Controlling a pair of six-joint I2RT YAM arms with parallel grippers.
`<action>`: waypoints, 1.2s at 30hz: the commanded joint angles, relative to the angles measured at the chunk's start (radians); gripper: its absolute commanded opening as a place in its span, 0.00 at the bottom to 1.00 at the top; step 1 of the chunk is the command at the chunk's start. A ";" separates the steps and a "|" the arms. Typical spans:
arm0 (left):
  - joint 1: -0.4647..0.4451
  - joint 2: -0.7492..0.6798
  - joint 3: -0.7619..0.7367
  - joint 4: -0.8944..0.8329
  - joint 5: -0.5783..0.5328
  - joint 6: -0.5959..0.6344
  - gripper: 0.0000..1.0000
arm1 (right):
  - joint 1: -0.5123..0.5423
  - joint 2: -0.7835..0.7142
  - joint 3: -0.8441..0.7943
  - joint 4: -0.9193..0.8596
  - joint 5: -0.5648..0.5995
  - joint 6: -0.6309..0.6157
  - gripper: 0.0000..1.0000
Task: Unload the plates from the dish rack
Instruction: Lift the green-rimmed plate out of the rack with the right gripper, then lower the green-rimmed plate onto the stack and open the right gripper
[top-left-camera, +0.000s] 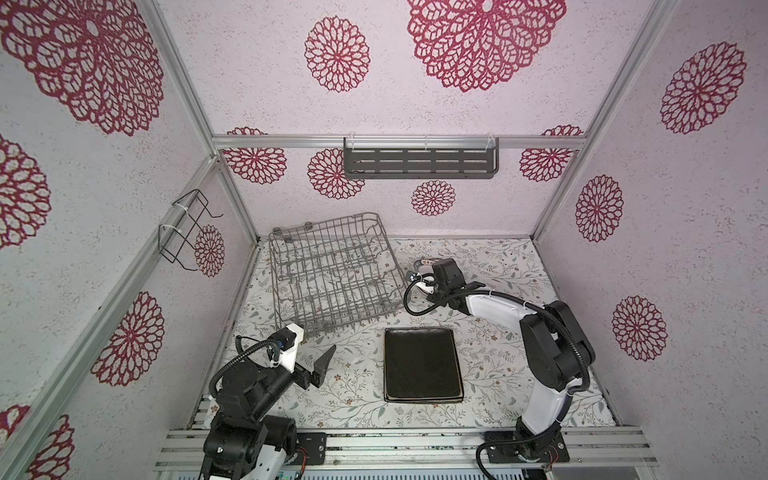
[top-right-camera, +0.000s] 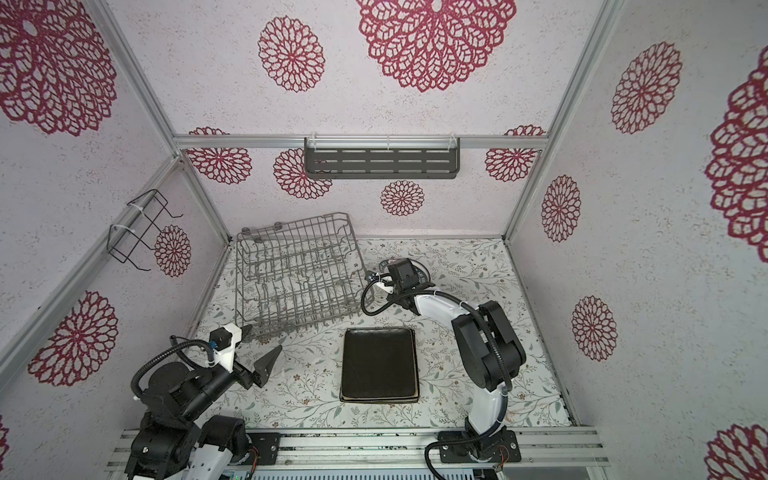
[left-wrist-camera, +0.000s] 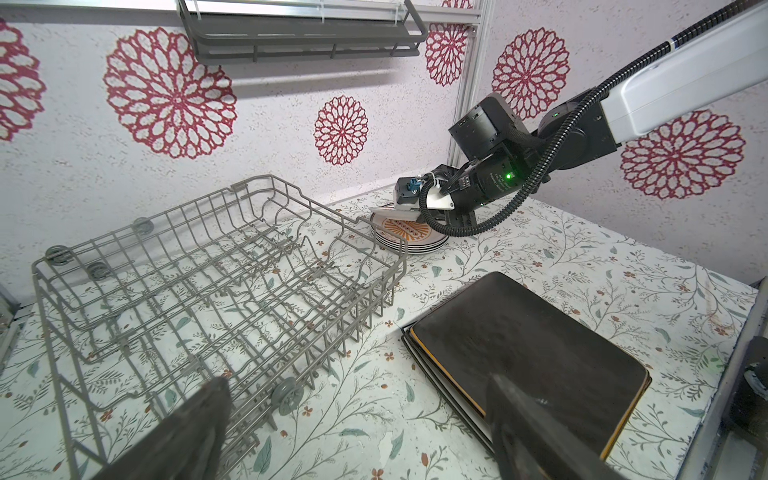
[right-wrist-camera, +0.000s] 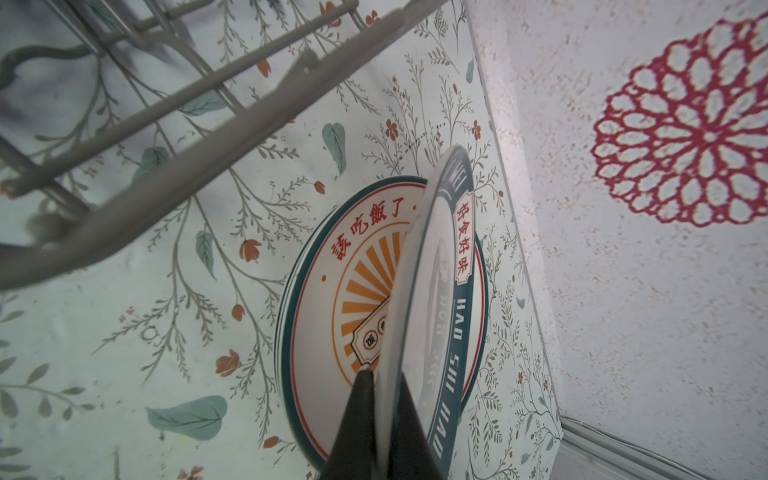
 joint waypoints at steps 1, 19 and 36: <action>-0.007 -0.012 -0.007 0.036 -0.002 0.009 0.97 | 0.007 -0.001 0.049 0.000 0.025 0.003 0.07; -0.007 0.001 -0.011 0.043 0.004 0.009 0.98 | 0.008 0.075 0.145 -0.205 0.035 0.057 0.28; -0.007 -0.004 -0.013 0.042 0.006 0.006 0.97 | -0.006 0.113 0.203 -0.259 0.066 0.074 0.41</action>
